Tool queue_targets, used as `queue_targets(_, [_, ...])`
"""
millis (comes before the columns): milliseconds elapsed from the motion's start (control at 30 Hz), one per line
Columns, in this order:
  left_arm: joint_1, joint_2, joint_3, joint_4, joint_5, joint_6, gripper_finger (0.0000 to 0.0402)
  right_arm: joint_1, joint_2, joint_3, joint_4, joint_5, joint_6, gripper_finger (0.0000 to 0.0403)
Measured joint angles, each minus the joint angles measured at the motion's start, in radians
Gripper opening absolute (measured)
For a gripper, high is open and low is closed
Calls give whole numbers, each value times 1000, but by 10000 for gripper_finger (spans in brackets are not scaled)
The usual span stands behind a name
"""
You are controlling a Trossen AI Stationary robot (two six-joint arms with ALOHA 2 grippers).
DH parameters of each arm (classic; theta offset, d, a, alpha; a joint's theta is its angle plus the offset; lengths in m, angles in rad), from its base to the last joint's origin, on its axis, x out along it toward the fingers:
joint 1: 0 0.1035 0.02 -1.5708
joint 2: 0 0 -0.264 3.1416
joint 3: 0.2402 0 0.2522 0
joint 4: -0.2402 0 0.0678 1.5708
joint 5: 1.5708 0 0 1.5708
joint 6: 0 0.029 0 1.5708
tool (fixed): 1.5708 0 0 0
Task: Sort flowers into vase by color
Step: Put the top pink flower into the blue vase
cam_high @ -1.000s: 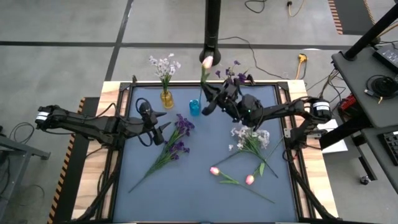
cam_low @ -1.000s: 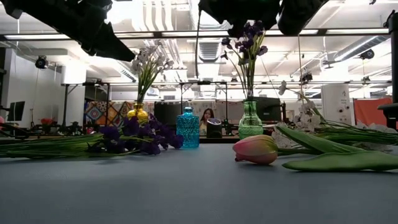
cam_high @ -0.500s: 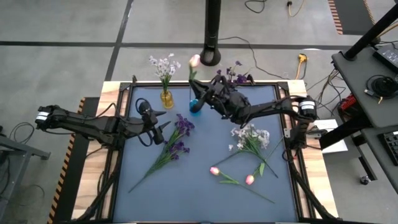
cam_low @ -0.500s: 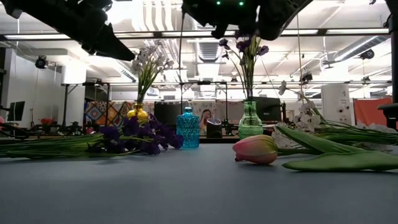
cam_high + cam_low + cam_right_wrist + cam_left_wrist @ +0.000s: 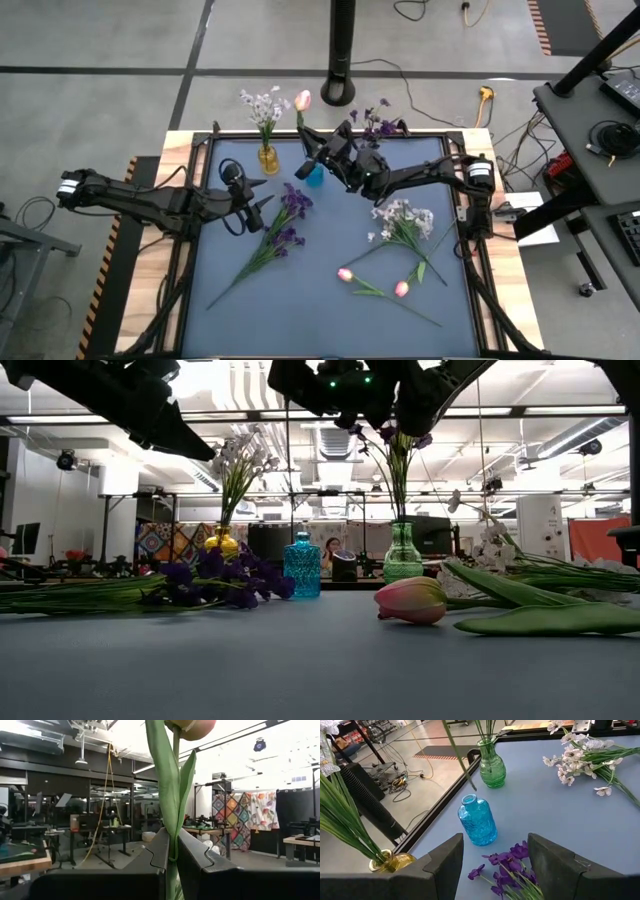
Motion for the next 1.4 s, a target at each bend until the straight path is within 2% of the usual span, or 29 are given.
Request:
queue_targets(533, [0,0,0,-3,0,-1,204,-39,4,-2,-2,1,29,18])
queue_targets(1133, [0,0,0,-3,0,-1,204,-70,4,-3,-81,-2,86,18])
queue_targets(1300, [0,0,0,-4,0,0,204,-63,4,-3,-84,-74,87,18])
queue_targets(1400, [0,0,0,-4,0,0,204,-54,4,0,-88,-80,83,18])
